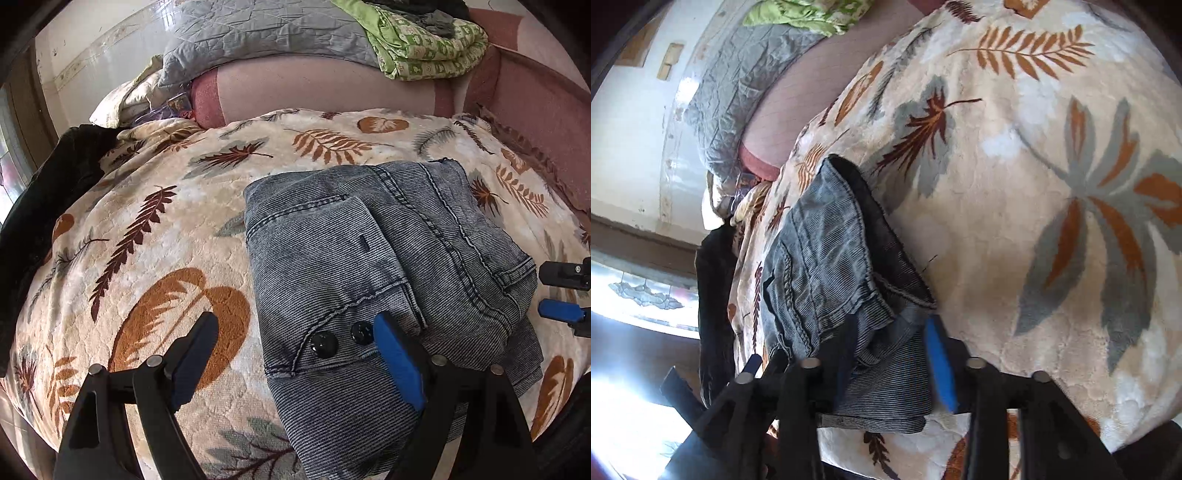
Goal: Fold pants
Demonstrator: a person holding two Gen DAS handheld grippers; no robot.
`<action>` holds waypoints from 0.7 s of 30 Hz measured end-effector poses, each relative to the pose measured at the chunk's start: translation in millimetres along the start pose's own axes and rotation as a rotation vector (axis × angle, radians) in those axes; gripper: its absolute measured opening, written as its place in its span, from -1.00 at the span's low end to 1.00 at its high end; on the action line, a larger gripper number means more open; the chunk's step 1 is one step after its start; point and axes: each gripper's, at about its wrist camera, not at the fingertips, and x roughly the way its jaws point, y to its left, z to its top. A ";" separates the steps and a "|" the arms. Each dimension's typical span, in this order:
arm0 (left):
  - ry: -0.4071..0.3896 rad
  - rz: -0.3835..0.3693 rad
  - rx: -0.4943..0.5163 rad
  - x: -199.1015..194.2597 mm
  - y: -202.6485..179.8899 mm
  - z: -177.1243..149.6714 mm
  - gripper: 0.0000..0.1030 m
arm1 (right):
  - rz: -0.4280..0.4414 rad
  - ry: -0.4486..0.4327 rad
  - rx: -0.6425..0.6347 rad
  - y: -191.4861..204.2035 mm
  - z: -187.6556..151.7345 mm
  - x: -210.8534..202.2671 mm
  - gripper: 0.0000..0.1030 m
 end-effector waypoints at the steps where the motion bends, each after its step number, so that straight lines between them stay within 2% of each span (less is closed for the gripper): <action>1: -0.003 0.001 0.005 0.0 -0.1 -0.3 0.67 | 0.000 0.001 0.018 -0.7 1.5 2.8 0.42; 6: 0.000 -0.004 -0.002 1.2 -0.4 -0.5 0.67 | 0.038 0.026 0.023 5.5 6.3 15.2 0.43; 8: -0.003 -0.002 -0.001 1.3 -0.9 -1.0 0.67 | 0.040 0.047 -0.011 13.9 6.3 23.6 0.33; 9: -0.004 -0.004 0.000 1.1 -1.1 -1.2 0.67 | 0.030 0.052 -0.026 17.0 6.7 26.7 -0.19; 10: -0.004 -0.007 -0.001 1.0 -0.9 -1.1 0.67 | 0.004 0.041 -0.042 20.0 7.7 27.0 -0.38; 12: -0.002 -0.013 -0.004 0.4 0.1 -0.8 0.67 | -0.026 0.023 -0.102 31.9 6.5 23.5 -0.61; 14: -0.005 -0.022 -0.010 -2.2 3.1 0.6 0.67 | -0.065 0.003 -0.173 49.2 2.5 16.2 -0.68; 16: -0.026 -0.037 -0.042 -9.7 11.6 2.3 0.67 | -0.055 -0.017 -0.190 63.9 0.5 3.8 -0.69; 21: -0.106 -0.028 -0.150 -37.4 47.4 6.5 0.67 | 0.081 -0.068 -0.173 113.4 -5.7 -38.9 -0.70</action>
